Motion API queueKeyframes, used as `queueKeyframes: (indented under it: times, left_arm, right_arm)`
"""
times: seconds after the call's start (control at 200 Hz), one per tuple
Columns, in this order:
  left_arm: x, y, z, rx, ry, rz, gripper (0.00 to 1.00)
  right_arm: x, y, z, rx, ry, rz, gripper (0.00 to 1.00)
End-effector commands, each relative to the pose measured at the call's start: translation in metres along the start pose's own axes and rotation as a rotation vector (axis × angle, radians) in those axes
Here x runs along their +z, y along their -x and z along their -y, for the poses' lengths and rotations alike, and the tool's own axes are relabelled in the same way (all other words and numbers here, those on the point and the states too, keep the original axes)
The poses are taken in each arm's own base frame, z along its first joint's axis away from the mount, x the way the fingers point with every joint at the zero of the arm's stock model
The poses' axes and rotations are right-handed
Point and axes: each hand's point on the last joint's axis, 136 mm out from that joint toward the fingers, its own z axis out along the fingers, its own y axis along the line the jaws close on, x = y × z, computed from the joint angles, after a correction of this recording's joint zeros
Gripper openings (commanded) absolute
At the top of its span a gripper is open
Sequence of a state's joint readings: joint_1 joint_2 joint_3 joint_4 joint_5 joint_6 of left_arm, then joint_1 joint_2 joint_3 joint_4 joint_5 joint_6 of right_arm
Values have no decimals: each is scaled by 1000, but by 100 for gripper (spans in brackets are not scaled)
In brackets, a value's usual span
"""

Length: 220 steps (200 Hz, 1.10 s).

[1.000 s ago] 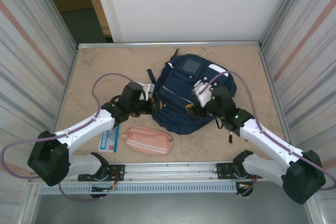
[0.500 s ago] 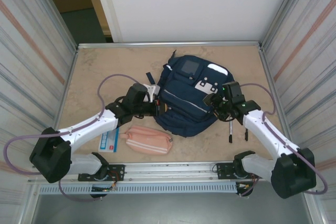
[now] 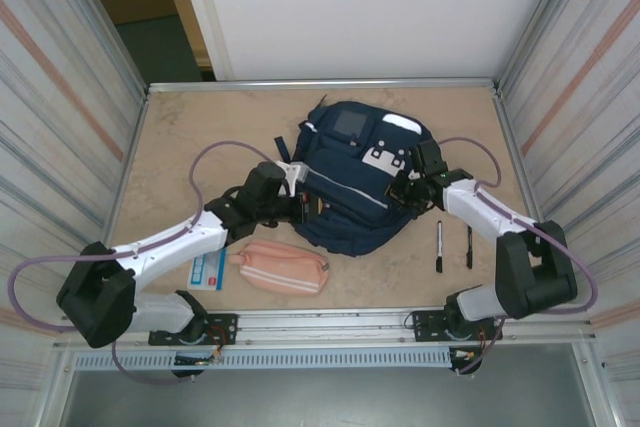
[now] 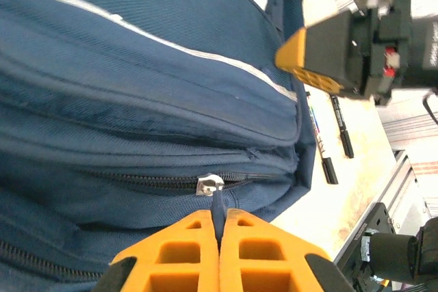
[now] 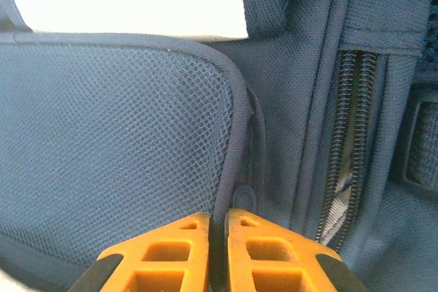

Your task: Pack the student bag

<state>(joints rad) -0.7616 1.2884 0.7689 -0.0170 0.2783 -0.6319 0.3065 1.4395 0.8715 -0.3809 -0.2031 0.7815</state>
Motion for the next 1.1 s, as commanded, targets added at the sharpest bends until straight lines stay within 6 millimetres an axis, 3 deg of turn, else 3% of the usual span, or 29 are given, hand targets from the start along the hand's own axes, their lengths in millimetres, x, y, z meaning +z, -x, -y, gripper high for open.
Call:
queueKeyframes:
  times: [0.0, 0.115, 0.18, 0.225, 0.311, 0.411, 0.566, 0.621, 0.686, 0.752, 0.982, 1.097]
  left_arm:
    - [-2, 5, 26, 45, -86, 50, 0]
    - [6, 1, 20, 19, -63, 42, 0]
    - [7, 4, 19, 7, -52, 48, 0]
    - [7, 5, 19, 6, -45, 49, 0]
    - [7, 9, 20, 4, -31, 50, 0]
    - [6, 12, 25, -1, -43, 44, 0]
    - [4, 9, 25, -11, -41, 26, 0]
    - [4, 8, 25, -8, -38, 17, 0]
    - [4, 6, 25, 2, -37, 9, 0]
    - [4, 8, 24, 7, -25, 7, 0]
    - [5, 1, 21, -19, -4, -61, 0]
    - [6, 3, 16, -61, -3, -49, 0]
  right_arm:
    - [-1, 34, -60, -179, 183, 49, 14]
    - [14, 49, -75, -187, 220, 4, 23]
    - [18, 53, -82, -179, 258, -33, 46]
    - [16, 50, -89, -202, 299, -51, 54]
    - [4, 48, -87, -256, 263, -10, 58]
    - [-11, 45, -57, -281, 120, 46, 62]
    - [-39, 31, -54, -464, 115, 95, 67]
    - [-45, 21, -66, -666, 148, 142, 69]
    - [-51, -5, -92, -1004, 295, 190, 73]
    - [-51, -24, -103, -1260, 380, 245, 74]
    - [-51, -81, -116, -1670, 553, 131, 71]
    - [-55, -96, -129, -1720, 683, 187, 67]
